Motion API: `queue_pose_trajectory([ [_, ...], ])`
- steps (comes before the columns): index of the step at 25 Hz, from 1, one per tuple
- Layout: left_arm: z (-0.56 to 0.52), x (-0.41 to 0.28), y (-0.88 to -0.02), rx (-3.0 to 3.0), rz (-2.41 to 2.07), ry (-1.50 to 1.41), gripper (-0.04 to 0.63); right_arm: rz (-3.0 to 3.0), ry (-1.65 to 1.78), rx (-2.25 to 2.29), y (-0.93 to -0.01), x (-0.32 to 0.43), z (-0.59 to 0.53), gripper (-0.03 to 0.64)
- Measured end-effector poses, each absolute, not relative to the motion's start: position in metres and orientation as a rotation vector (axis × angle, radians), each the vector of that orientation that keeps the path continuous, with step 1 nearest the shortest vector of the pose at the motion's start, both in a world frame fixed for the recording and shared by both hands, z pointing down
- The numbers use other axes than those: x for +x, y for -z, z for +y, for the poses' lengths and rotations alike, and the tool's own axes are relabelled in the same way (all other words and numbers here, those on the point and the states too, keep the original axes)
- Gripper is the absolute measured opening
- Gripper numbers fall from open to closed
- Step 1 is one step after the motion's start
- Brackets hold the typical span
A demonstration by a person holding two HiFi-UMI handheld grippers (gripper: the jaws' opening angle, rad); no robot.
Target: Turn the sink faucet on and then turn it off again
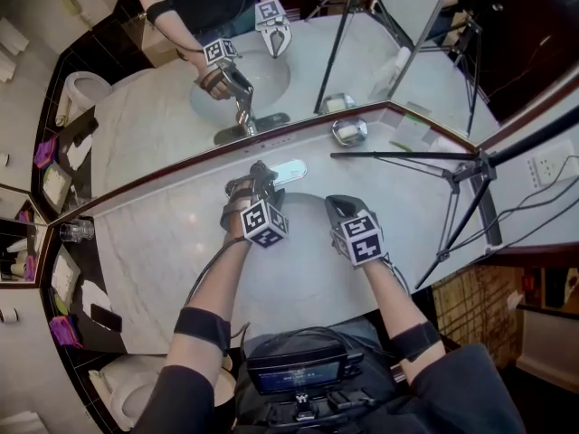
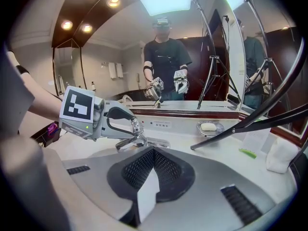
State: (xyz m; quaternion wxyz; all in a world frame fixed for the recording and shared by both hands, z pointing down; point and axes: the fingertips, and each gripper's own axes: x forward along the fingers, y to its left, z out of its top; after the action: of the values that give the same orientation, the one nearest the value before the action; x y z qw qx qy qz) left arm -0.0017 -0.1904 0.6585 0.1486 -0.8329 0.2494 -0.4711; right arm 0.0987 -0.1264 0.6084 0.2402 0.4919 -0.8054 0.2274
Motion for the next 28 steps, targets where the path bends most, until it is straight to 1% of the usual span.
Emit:
queue_pose_trajectory([
  [2, -0.192, -0.002, -0.659, -2.373, 0.731, 1.356, 0.202, -2.202, -0.627, 1.349, -0.61, 0.101, -0.126, 0.021],
  [6, -0.194, -0.001, -0.658, -2.327, 0.73, 1.363, 0.156, -2.196, -0.643, 1.349, -0.616, 0.102, -0.125, 0.021],
  [7, -0.194, -0.001, -0.658, -2.322, 0.733, 1.364, 0.153, -2.197, -0.648, 1.346, -0.618, 0.099, -0.125, 0.021],
  [13, -0.192, 0.001, -0.659, -2.303, 0.763, 1.36, 0.155, -2.208, -0.653, 1.31, -0.626, 0.087, -0.123, 0.021],
  [28, -0.18, 0.008, -0.67, -2.268, 0.663, 1.38, 0.149, -2.213, -0.649, 1.287, -0.625, 0.077, -0.128, 0.021],
])
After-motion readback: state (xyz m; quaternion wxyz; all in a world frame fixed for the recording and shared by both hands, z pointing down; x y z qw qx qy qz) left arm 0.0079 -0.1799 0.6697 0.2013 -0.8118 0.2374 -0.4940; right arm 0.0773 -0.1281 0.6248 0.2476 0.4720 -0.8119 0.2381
